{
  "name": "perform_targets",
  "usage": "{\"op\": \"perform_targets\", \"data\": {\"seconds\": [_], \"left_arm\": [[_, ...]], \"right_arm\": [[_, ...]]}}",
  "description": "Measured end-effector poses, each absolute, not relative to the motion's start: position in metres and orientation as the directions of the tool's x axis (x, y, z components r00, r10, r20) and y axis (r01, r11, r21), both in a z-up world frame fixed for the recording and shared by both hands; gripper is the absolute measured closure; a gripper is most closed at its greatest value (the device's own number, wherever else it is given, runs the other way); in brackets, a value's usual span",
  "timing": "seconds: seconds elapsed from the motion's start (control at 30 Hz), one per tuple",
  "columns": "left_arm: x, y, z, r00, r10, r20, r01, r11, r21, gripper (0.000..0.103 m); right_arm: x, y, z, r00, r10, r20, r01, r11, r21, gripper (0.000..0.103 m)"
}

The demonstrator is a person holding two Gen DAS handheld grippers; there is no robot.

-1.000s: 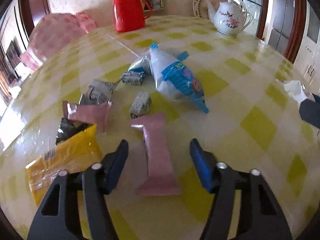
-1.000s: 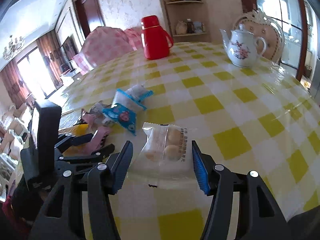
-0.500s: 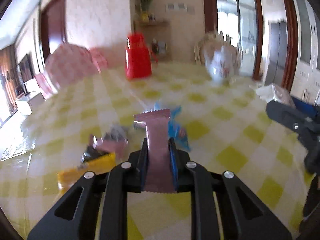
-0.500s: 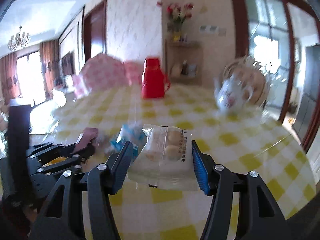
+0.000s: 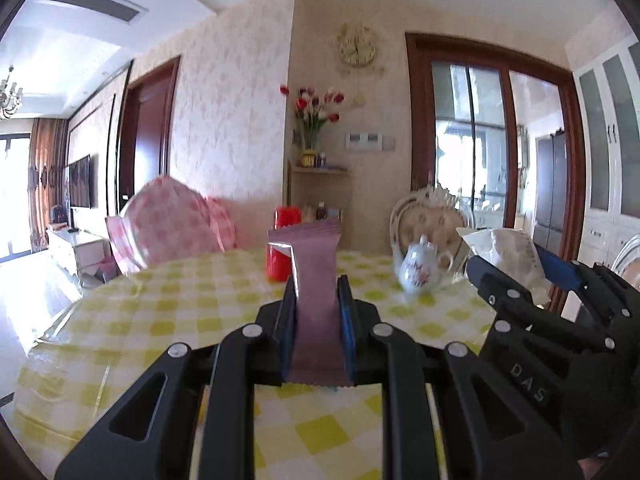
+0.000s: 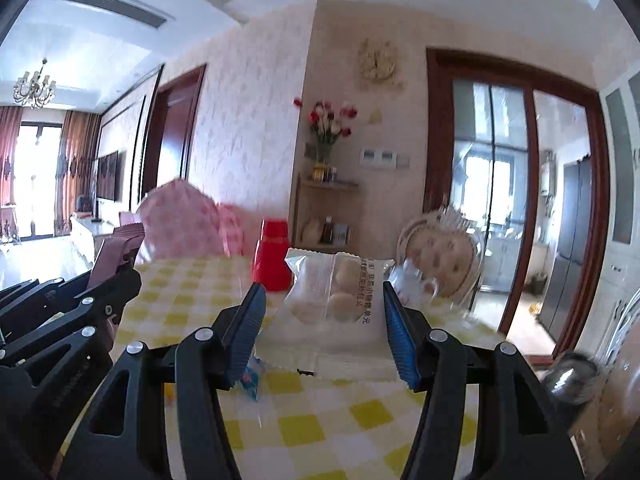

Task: Organize snacks
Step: 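Lift the pastry pack and pink bar and carry them toward the white box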

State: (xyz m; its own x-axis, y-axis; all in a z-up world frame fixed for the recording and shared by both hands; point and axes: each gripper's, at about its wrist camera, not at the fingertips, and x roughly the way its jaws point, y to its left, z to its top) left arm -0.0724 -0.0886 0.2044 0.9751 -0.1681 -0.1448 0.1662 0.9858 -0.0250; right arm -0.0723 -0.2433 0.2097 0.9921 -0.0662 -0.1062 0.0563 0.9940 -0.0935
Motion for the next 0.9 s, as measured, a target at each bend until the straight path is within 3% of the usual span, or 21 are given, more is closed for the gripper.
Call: {"op": "perform_targets", "data": {"seconds": [0.9], "left_arm": [[-0.205,-0.08,0.317,0.98,-0.179,0.092,0.179,0.984,0.009,0.084]], "right_arm": [[-0.206,-0.228,0.324,0.981,-0.104,0.165,0.123,0.987,-0.107,0.046]]}}
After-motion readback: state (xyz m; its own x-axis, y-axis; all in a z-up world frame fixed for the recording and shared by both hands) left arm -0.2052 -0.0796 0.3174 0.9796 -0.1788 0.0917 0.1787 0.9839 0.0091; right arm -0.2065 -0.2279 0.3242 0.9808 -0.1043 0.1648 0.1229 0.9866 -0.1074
